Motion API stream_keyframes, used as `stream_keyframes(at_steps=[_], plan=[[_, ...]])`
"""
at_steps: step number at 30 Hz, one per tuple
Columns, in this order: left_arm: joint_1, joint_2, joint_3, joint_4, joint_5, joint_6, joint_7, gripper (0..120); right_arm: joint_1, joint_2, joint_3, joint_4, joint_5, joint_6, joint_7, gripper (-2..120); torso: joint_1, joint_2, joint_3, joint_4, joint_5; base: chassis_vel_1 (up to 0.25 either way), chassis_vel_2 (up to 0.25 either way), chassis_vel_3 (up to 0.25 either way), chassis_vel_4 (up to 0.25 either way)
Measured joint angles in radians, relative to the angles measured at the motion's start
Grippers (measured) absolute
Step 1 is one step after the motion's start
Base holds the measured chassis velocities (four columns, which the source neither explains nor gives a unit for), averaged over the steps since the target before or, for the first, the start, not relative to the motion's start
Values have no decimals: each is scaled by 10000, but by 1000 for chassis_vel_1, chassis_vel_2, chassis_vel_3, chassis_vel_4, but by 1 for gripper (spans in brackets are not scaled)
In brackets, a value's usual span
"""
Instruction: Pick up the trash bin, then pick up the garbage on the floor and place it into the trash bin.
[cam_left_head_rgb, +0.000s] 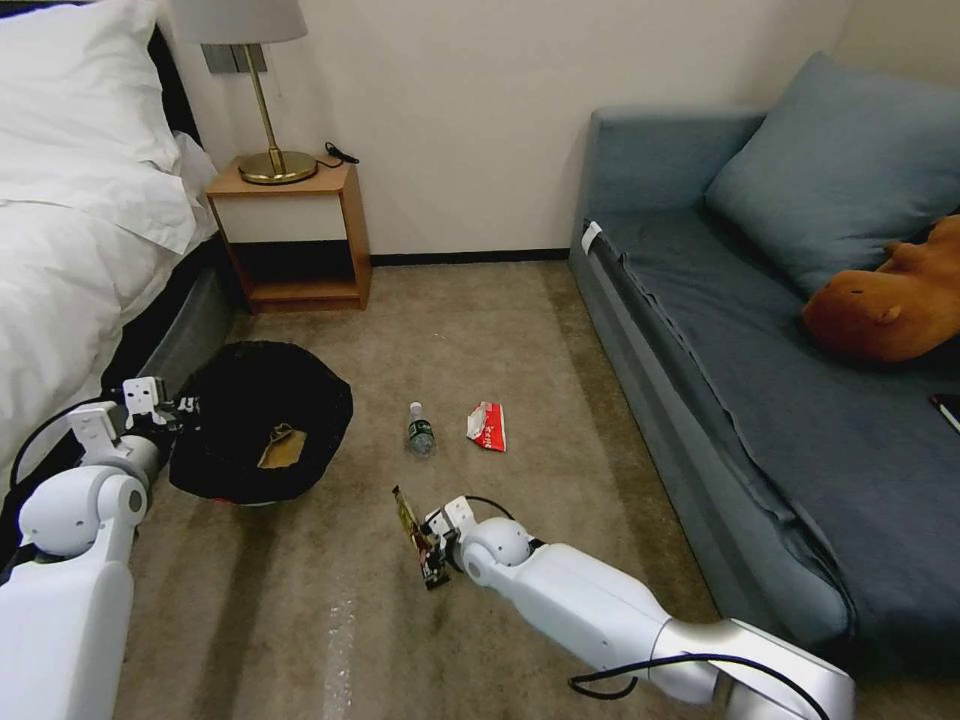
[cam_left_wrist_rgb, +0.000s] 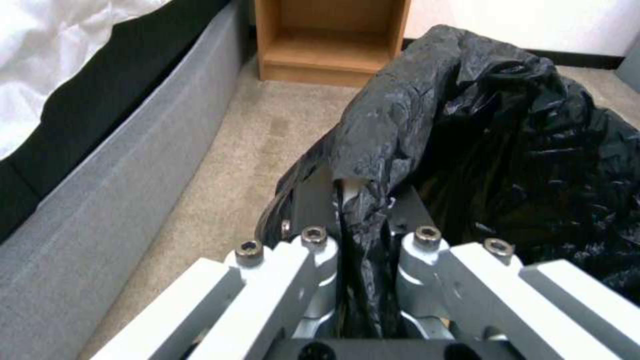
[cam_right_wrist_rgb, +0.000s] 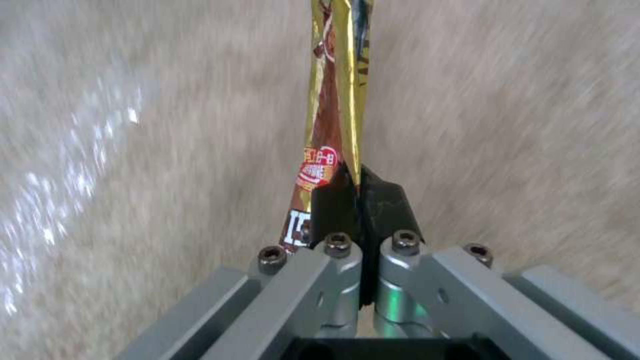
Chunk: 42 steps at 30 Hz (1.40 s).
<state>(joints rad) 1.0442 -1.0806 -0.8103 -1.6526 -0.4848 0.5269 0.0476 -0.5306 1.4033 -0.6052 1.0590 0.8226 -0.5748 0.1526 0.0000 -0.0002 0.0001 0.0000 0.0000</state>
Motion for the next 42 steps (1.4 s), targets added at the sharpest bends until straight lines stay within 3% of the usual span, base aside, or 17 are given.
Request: stream_keyframes(at_steps=[12, 22, 31, 38, 42], plan=[[41, -15, 36, 184, 26, -126, 18, 7, 870, -436, 1738, 2067, 22, 64, 83, 0, 0, 1, -1, 0, 1, 0, 0, 0, 0], [-17, -240, 352, -3, -28, -165, 89, 7, 2261, -783, 1601, 3443, 1290, 292, 142, 0, 1, 1, 0, -1, 1, 0, 0, 0, 0], [-130, -531, 701, -191, -32, -157, 102, 7, 3198, 12, 778, 3601, 2730, 952, 310, 0, 0, 1, -1, 0, -2, 0, 0, 0, 0], [-126, -506, 710, -236, -196, -141, 96, 7, 3111, 959, -310, 2629, 2353, 1919, 277, 0, 0, 1, -1, 2, -3, 0, 0, 0, 0], [-120, -486, 701, -255, -281, -141, 98, 7, 3008, 1185, -528, 2347, 2140, 2010, 287, 0, 0, 1, -1, 2, -2, 0, 0, 0, 0]])
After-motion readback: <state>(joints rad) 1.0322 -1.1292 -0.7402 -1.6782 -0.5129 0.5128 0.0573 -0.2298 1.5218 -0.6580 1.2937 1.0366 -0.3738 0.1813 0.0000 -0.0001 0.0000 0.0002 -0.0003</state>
